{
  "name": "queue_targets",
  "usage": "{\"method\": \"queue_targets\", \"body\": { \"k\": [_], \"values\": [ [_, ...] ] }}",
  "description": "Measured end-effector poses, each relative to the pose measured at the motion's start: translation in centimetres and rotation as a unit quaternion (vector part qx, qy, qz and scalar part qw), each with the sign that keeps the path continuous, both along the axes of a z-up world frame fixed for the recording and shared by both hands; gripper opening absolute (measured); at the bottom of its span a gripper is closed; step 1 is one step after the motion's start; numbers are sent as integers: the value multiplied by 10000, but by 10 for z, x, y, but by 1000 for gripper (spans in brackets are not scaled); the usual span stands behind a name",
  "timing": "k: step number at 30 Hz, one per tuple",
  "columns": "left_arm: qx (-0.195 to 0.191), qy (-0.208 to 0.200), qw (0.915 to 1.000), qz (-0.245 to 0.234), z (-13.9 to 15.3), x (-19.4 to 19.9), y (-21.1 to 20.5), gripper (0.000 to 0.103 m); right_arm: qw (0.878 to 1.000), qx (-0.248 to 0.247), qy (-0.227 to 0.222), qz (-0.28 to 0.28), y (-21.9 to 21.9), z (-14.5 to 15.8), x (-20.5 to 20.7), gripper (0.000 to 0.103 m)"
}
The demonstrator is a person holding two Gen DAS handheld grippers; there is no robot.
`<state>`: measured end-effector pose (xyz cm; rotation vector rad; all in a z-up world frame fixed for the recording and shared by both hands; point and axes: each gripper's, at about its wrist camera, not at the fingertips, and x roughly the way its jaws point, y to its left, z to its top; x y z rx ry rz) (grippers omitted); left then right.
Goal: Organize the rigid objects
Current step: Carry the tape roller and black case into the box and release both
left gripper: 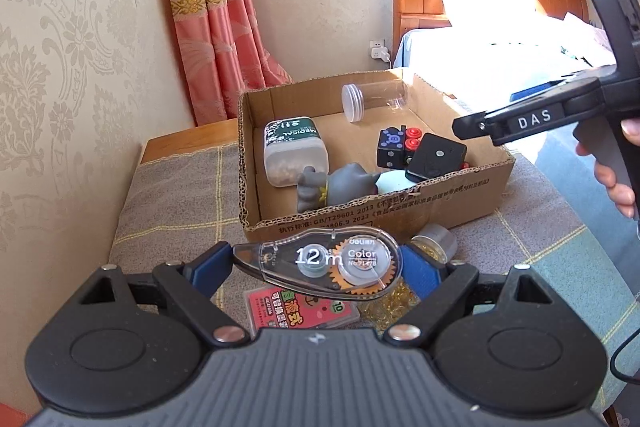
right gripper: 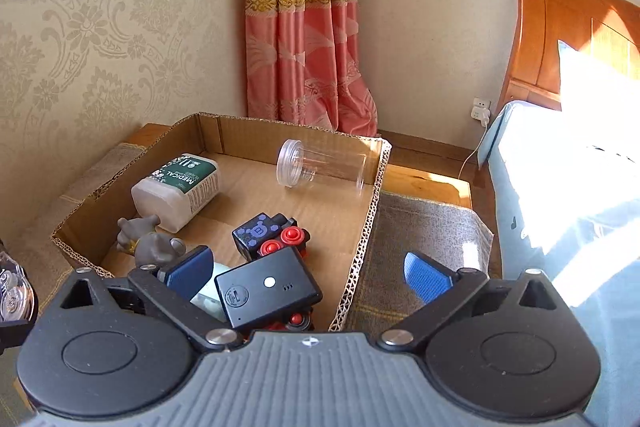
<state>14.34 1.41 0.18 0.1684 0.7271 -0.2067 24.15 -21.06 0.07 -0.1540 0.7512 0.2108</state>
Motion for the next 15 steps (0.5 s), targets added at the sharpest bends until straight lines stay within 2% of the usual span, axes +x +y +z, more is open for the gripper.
{"method": "queue_targets", "body": {
  "k": [5, 15],
  "values": [
    [7, -101, 9999, -128, 15, 24, -12, 89, 9996, -85, 215, -189, 2, 3, -33, 103],
    [-5, -17, 9989, -472, 28, 97, -56, 89, 9992, -54, 209, -345, 6, -5, -73, 103]
  ]
}}
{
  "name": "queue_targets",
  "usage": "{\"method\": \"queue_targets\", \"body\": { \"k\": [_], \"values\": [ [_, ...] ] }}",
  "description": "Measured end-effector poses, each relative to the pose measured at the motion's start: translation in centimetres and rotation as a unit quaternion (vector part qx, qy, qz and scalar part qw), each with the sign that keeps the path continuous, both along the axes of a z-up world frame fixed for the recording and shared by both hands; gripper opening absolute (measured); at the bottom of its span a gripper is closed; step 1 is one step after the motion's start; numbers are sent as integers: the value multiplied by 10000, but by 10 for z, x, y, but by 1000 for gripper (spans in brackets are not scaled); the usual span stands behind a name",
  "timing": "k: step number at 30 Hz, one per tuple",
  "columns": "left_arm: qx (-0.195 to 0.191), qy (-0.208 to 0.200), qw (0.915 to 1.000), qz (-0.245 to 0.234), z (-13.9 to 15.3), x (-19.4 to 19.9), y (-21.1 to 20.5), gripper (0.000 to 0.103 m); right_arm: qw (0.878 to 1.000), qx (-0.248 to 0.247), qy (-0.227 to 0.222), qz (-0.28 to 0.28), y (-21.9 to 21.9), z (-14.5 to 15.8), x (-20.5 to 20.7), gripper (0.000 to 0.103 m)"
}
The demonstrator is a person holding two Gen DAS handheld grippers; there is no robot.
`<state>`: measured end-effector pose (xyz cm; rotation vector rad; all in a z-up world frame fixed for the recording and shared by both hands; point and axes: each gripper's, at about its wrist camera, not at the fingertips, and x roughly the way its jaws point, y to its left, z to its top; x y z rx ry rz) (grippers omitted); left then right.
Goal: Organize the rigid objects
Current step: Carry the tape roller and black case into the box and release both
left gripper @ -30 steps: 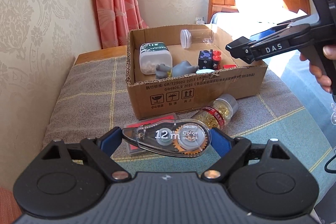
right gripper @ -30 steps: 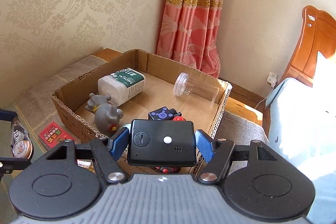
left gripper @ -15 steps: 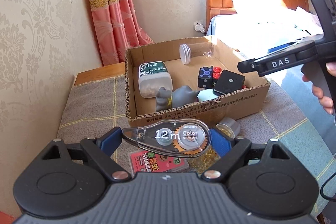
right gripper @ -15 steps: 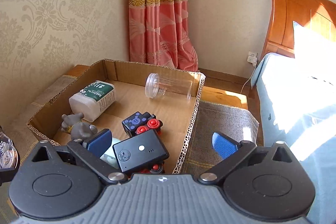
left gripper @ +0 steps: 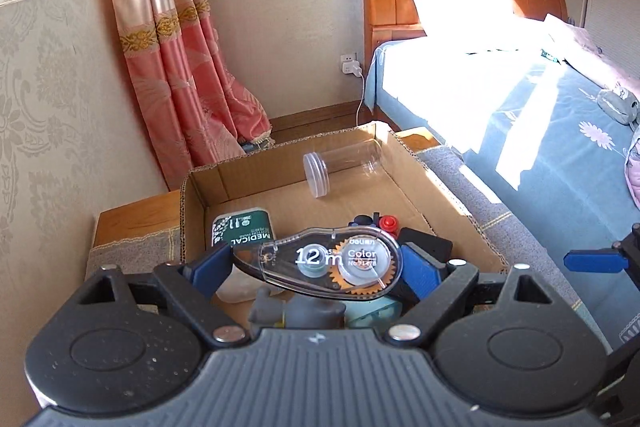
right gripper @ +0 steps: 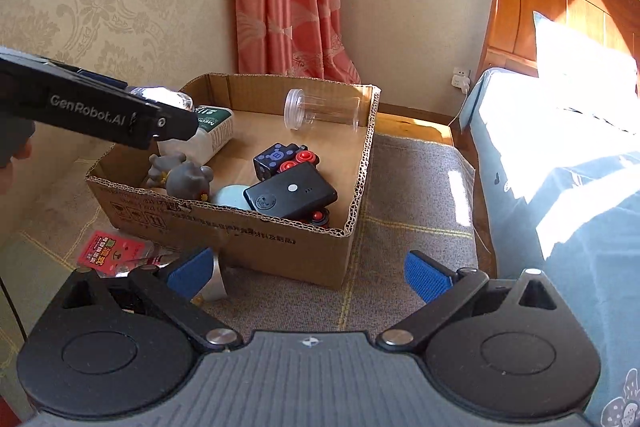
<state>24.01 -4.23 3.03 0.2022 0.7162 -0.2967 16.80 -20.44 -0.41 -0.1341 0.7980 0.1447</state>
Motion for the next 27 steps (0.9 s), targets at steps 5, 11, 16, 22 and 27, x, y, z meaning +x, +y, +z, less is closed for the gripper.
{"method": "queue_targets", "body": {
  "k": [5, 11, 16, 22, 27],
  "values": [
    [47, 124, 9999, -36, -4, 39, -26, 89, 10000, -8, -50, -71, -6, 1, -2, 103],
    [118, 300, 9995, 39, -21, 78, -48, 89, 9997, 75, -25, -223, -19, -2, 3, 103],
    [-34, 397, 9990, 216, -32, 94, -48, 92, 9993, 163, -8, -323, -27, -5, 4, 103],
    [-29, 131, 9989, 450, -15, 84, -35, 97, 9990, 279, -17, -363, -30, -4, 2, 103],
    [72, -73, 9990, 444, 1, 53, -21, 99, 9987, 342, -68, -364, -27, 1, -5, 103]
  ]
}}
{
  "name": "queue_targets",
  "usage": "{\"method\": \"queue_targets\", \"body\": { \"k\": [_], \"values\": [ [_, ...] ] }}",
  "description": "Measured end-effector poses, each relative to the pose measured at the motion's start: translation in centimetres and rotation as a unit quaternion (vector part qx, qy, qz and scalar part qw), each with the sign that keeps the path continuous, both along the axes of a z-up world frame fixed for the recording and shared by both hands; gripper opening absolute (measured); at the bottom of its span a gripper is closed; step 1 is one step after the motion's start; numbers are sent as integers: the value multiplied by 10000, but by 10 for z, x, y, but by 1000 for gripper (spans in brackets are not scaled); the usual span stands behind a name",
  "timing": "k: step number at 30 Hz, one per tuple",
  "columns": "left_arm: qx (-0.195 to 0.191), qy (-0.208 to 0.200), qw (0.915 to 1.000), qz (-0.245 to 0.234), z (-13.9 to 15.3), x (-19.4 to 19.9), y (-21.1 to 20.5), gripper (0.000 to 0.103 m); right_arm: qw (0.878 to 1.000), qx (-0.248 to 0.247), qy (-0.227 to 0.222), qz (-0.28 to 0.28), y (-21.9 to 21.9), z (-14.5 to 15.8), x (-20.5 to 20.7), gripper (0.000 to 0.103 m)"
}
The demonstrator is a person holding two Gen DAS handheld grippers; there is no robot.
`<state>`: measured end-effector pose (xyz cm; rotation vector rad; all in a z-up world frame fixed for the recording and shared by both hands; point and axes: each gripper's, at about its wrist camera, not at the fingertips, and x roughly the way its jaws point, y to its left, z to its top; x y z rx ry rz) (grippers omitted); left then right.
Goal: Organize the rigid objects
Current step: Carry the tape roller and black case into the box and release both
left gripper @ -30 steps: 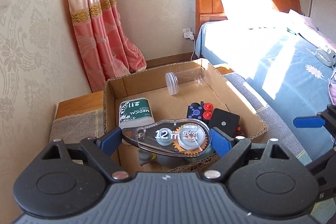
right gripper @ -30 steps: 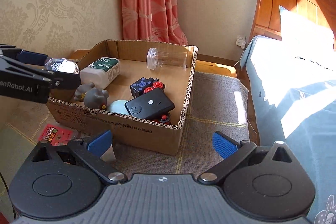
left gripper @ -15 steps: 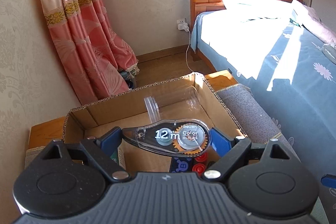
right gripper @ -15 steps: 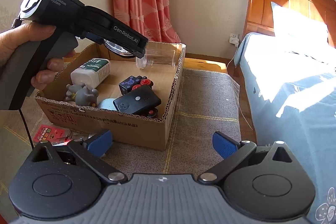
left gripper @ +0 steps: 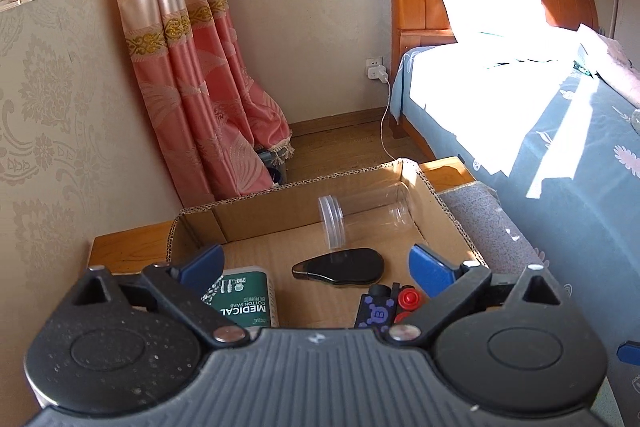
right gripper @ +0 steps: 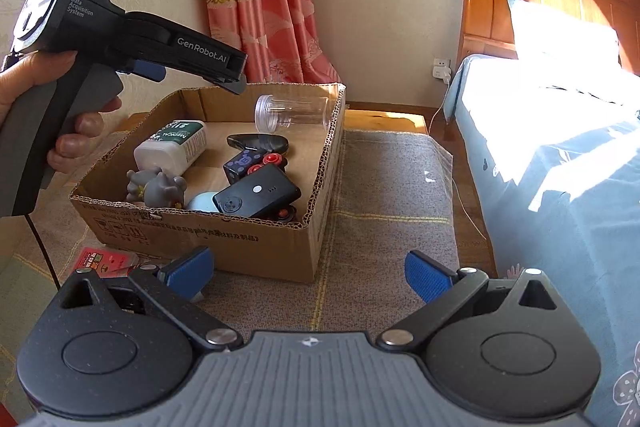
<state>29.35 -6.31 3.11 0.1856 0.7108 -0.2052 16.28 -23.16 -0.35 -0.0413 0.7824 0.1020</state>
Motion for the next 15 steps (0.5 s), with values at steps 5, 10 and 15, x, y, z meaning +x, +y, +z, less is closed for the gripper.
{"method": "queue_targets", "body": {
  "k": [5, 10, 15],
  "values": [
    [-54, -193, 9998, 30, 9, -40, 20, 100, 9999, 68, -60, 63, 7, 6, -11, 103],
    [-205, -204, 9991, 308, 1, -79, 45, 102, 9997, 112, -190, 107, 11, 10, -24, 103],
    [-145, -153, 9975, 681, -16, -107, 66, 102, 9997, 103, -109, 172, 17, 5, -34, 103]
  ]
}}
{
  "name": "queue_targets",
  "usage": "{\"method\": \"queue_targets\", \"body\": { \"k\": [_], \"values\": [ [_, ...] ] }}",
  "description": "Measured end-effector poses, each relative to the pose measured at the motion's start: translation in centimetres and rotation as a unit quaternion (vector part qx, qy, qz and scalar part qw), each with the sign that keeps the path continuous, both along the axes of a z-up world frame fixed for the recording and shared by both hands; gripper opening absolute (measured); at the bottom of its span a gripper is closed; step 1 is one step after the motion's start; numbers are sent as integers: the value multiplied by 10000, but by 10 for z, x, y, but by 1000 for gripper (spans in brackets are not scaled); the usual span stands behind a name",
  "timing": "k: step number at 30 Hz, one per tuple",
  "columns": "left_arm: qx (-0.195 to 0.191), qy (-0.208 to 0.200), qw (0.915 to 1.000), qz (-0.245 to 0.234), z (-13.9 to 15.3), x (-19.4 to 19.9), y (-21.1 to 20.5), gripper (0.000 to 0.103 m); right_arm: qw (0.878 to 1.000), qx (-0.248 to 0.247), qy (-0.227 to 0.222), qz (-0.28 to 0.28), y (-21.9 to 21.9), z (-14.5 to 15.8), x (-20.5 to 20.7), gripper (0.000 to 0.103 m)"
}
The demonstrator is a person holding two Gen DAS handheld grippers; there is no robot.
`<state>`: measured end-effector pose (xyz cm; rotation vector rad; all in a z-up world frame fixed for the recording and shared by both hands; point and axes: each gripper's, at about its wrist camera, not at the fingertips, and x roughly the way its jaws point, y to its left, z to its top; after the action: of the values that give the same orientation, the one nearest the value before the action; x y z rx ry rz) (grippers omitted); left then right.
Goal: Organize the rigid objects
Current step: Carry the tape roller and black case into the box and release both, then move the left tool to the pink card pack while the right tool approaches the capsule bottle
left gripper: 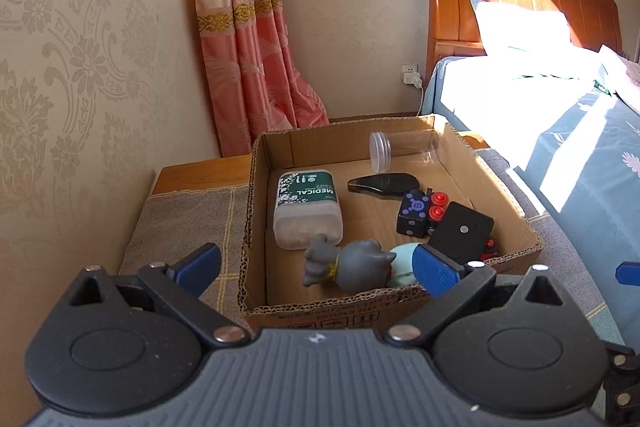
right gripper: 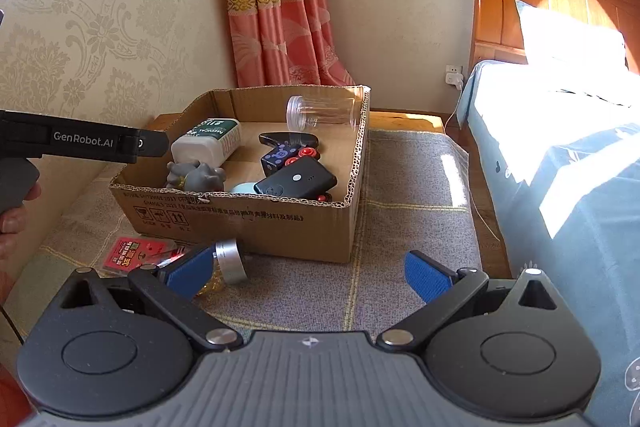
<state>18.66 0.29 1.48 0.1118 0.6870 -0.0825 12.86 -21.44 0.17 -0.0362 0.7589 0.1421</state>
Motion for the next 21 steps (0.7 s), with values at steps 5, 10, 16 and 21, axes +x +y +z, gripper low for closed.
{"method": "queue_targets", "body": {
  "k": [5, 10, 16, 21],
  "values": [
    [-82, 330, 9986, 413, -28, -7, 23, 102, 9999, 18, -10, 116, 6, 0, -9, 103],
    [-237, 610, 9952, 723, -55, -16, 44, 102, 9992, 48, -5, 390, 13, -8, -16, 103],
    [-279, 715, 9920, 1006, -70, -30, 65, 102, 9946, 110, 126, 1028, 38, -29, -9, 103],
    [-255, 720, 9919, 1016, -75, -34, 78, 102, 9911, -256, 77, 1302, 73, -51, 5, 103]
  ]
}}
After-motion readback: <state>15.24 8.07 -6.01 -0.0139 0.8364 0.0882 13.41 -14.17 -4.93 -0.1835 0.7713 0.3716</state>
